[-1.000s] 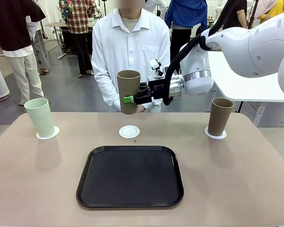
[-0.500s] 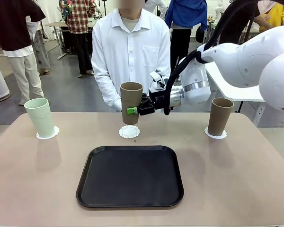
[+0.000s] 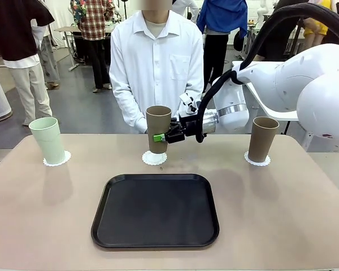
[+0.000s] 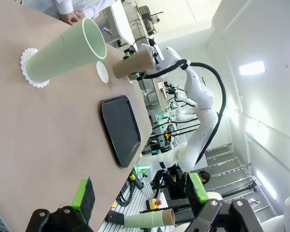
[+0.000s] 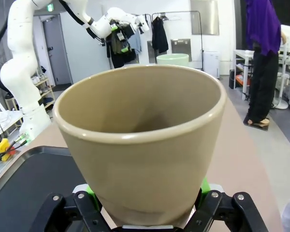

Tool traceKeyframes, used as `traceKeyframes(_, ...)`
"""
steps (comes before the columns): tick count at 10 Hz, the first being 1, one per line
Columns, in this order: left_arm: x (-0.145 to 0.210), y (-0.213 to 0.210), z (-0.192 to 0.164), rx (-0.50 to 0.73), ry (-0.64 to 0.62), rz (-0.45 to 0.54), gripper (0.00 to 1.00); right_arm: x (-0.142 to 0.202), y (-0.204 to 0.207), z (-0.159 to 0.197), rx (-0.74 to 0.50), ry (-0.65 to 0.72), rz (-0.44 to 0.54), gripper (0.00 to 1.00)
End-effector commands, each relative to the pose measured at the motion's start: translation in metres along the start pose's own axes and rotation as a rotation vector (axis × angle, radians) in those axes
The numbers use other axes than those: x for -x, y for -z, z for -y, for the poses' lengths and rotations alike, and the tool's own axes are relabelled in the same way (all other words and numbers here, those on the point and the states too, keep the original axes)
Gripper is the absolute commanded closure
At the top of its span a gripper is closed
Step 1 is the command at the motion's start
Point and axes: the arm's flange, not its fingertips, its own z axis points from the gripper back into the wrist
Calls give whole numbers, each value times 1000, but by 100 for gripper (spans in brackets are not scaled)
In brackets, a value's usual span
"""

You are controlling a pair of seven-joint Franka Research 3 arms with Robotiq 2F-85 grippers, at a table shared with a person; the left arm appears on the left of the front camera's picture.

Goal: Place coasters on the table and set cups on them.
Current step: Take one Reusable plastic cup from the Flat Tray and place it on a coaster set by the human.

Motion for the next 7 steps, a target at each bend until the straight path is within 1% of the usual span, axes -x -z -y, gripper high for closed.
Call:
traceKeyframes(1,1,-1,3,-4,-2,3,0,5,8,13,8,32,-21,17)
traceKeyframes(3,1,-1,3,-4,-2,3,0,14,12,17,14,47,-20,17)
traceKeyframes(7,1,-1,3,-4,-2,3,0,16,19,24,12,53,-14,17)
